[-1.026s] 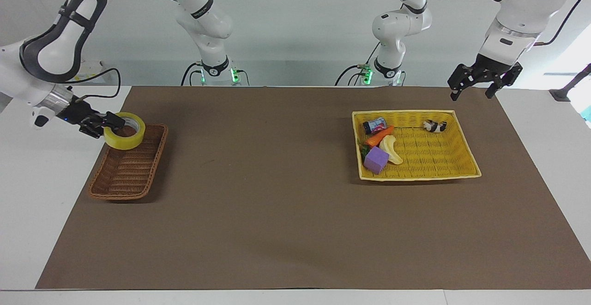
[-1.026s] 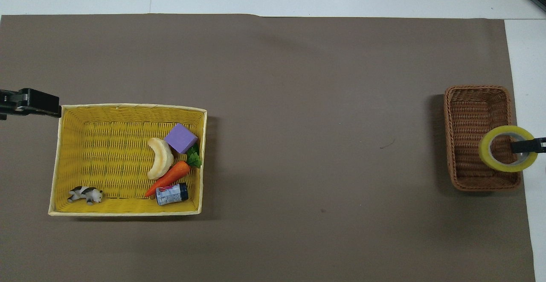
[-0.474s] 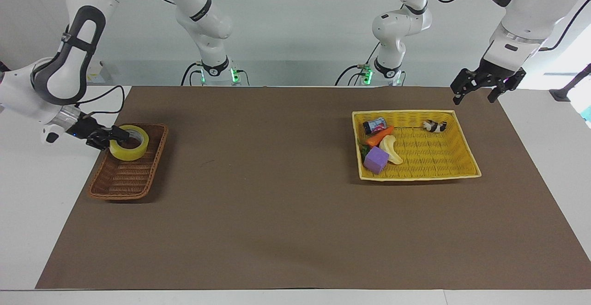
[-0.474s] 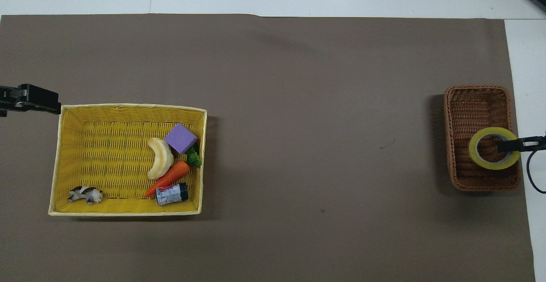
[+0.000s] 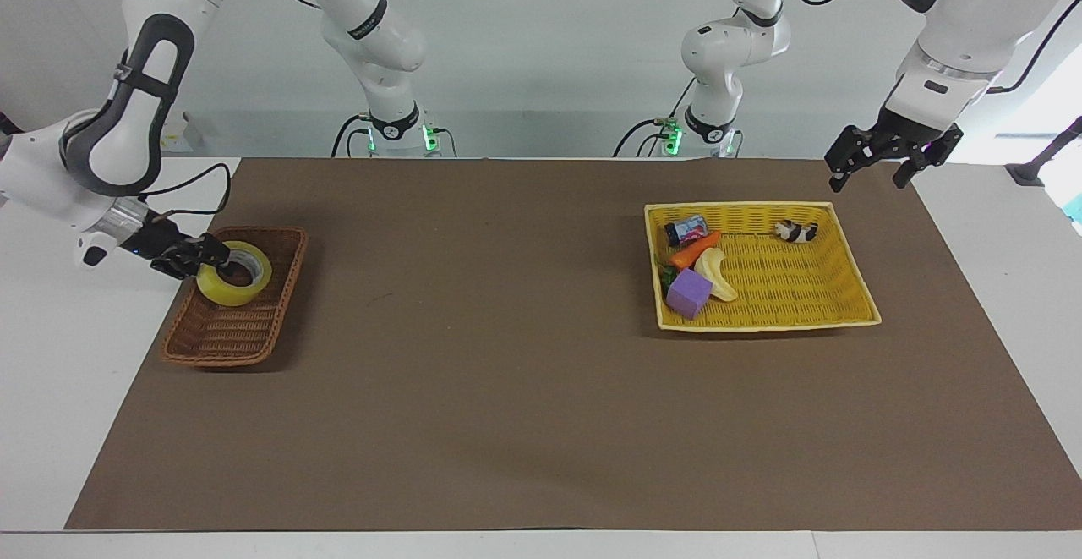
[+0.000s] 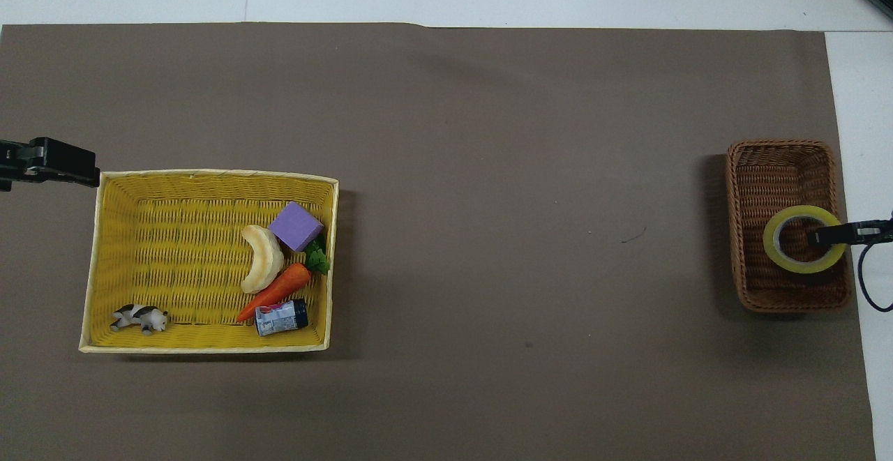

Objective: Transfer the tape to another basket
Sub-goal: 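Lower the tape roll into the wicker basket with the right gripper, then open the right gripper and lift it away from the tape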

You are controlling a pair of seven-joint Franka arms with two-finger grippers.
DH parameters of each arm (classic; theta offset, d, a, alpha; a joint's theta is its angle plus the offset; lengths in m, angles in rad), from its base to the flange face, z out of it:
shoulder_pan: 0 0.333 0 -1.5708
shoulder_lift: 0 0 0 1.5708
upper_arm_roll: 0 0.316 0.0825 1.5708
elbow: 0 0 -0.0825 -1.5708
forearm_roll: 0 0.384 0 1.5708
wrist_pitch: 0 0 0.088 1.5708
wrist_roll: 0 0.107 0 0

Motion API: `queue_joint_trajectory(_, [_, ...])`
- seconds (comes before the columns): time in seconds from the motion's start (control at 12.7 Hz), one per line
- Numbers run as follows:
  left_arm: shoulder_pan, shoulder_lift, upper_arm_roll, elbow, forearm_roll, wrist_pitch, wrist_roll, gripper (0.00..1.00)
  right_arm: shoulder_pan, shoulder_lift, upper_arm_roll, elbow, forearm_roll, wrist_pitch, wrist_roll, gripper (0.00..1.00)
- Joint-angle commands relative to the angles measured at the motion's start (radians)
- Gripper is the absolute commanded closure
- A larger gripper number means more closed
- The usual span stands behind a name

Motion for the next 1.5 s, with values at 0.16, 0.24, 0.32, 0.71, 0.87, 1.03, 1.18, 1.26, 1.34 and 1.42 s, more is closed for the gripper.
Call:
queue_joint_trajectory(0.16, [-0.090, 0.004, 0.044, 0.022, 0.018, -0.026, 0.005, 0.00, -0.012, -0.001, 0.007, 0.042, 0.108, -0.084, 0.018, 0.00])
queue_joint_trajectory(0.24, [-0.130, 0.003, 0.081, 0.021, 0.020, -0.034, 0.005, 0.00, -0.012, -0.003, 0.007, 0.059, 0.112, -0.099, 0.017, 0.00])
queue_joint_trajectory(0.32, [-0.148, 0.004, 0.100, 0.022, 0.018, -0.025, 0.002, 0.00, -0.006, -0.012, 0.007, 0.081, 0.110, -0.100, 0.020, 0.00])
queue_joint_trajectory(0.71, [-0.362, 0.003, 0.296, 0.022, 0.018, -0.014, 0.001, 0.00, 0.072, -0.075, 0.036, 0.211, 0.063, -0.081, 0.105, 0.00])
queue_joint_trajectory(0.87, [-0.359, 0.001, 0.299, 0.025, 0.017, -0.003, 0.005, 0.00, 0.135, -0.080, 0.037, 0.283, -0.037, -0.081, 0.147, 0.00])
queue_joint_trajectory(1.03, [-0.348, -0.006, 0.304, 0.022, 0.016, -0.009, 0.002, 0.00, 0.210, -0.107, 0.037, 0.315, -0.124, -0.071, 0.210, 0.00])
queue_joint_trajectory(1.18, [-0.316, -0.006, 0.305, 0.022, 0.016, -0.009, 0.002, 0.00, 0.317, -0.176, 0.039, 0.311, -0.285, -0.037, 0.372, 0.00])
queue_joint_trajectory(1.26, [-0.304, -0.006, 0.305, 0.022, 0.016, -0.009, 0.002, 0.00, 0.366, -0.201, 0.042, 0.308, -0.334, -0.043, 0.474, 0.00])
queue_joint_trajectory(1.34, [-0.290, -0.006, 0.307, 0.022, 0.016, -0.009, 0.002, 0.00, 0.415, -0.221, 0.042, 0.302, -0.365, -0.053, 0.558, 0.00])
queue_joint_trajectory(1.42, [-0.284, -0.006, 0.307, 0.022, 0.016, -0.009, 0.002, 0.00, 0.446, -0.239, 0.042, 0.294, -0.384, -0.069, 0.631, 0.00])
